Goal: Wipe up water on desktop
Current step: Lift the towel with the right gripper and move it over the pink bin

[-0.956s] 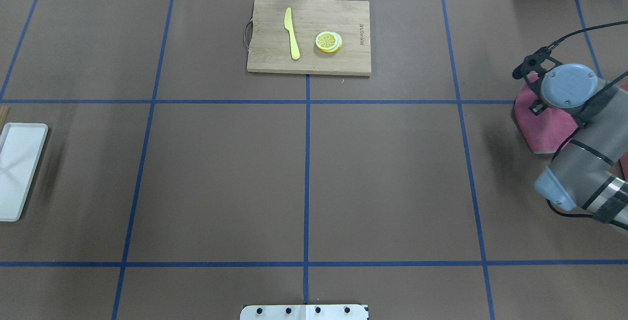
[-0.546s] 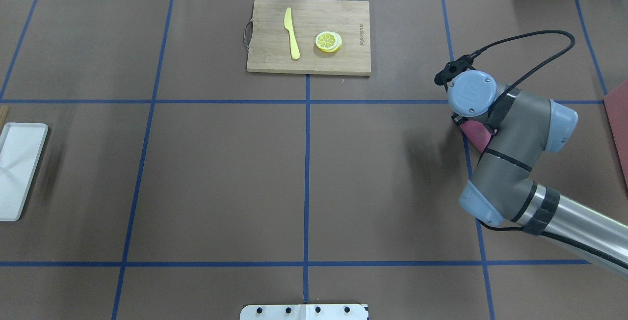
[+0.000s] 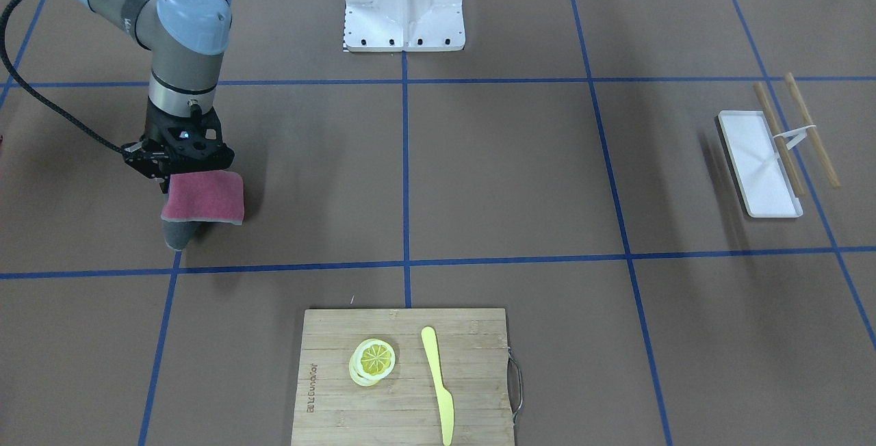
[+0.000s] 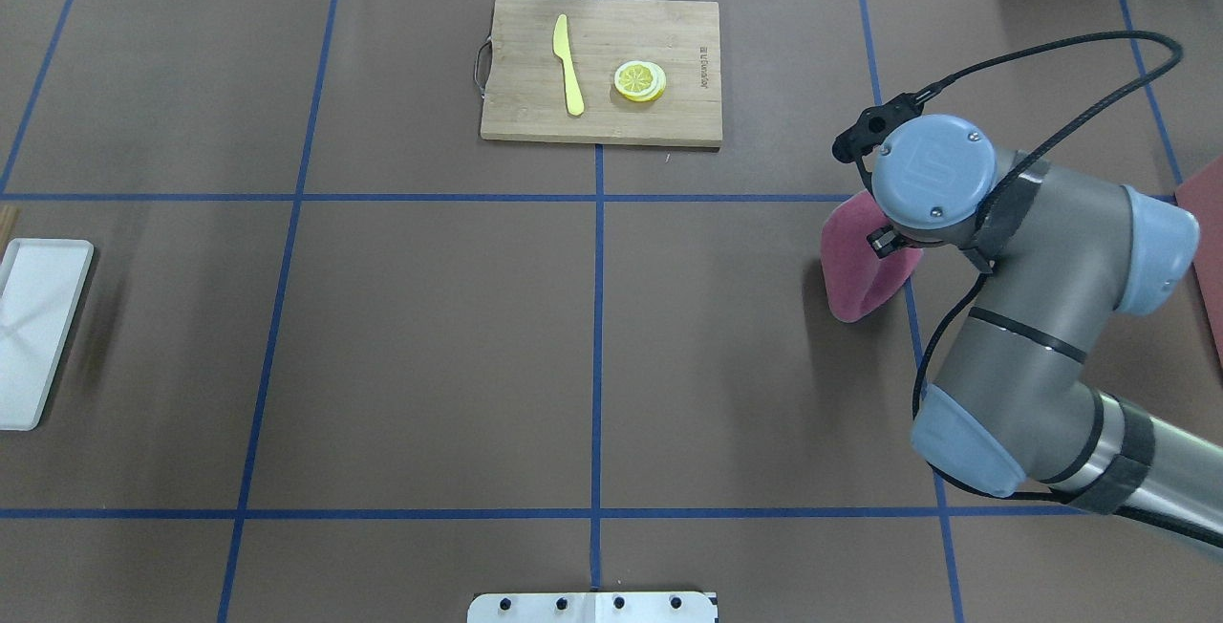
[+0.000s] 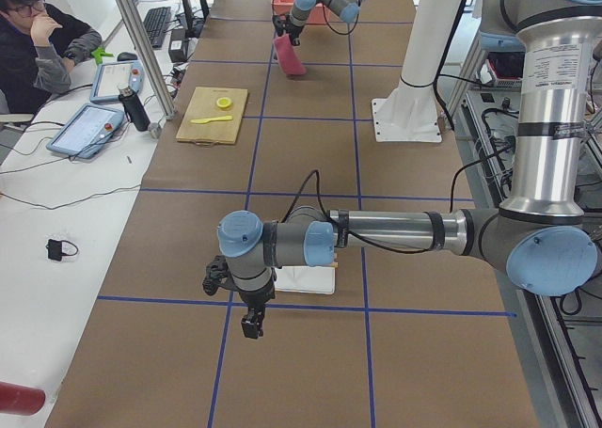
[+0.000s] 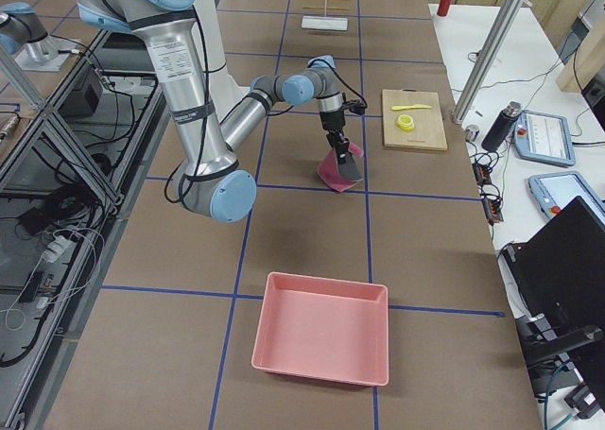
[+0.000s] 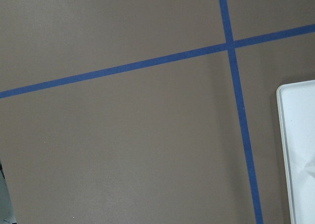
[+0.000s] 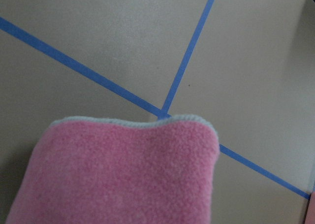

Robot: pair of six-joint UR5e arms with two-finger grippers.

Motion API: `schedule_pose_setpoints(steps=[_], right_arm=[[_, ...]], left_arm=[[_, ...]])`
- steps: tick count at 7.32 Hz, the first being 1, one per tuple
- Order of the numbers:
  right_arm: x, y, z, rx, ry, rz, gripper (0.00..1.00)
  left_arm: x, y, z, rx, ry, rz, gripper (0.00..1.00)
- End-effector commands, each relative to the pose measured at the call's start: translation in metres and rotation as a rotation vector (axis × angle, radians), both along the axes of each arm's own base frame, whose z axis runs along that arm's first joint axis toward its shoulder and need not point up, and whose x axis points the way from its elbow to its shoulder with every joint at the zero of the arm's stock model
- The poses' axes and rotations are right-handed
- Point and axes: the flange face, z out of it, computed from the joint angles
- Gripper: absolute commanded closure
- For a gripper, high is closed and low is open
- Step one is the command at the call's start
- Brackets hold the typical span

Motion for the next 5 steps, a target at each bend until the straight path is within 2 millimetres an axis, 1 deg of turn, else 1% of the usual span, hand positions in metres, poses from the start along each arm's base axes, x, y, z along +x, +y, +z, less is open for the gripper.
schedule_pose_setpoints(steps=[1,2,3,4,5], right_arm=[[0.072,-0.005,-0.034,-0.041,-0.145,0.013,1.0],[0.113,-0.009,-0.035,-0.081,-0.184,0.03,1.0],[0.155,-0.024,-0.036,-0.104,-0.206,0.044,1.0],[0.205,-0.039,-0.026,-0.118,-0.224,0.047,1.0],[0.257,-0.047,-0.007,-0.129,-0.258,-0.006,1.0]], left_arm=[[0.0,0.0,0.001,0.003,0.0,0.0,0.02],[0.0,0.002,0.002,-0.001,0.0,-0.004,0.02],[0.0,0.004,0.004,-0.01,0.0,-0.007,0.02],[-0.001,0.009,0.005,-0.012,0.001,-0.009,0.02],[0.004,0.012,0.004,-0.045,0.072,-0.045,0.02]])
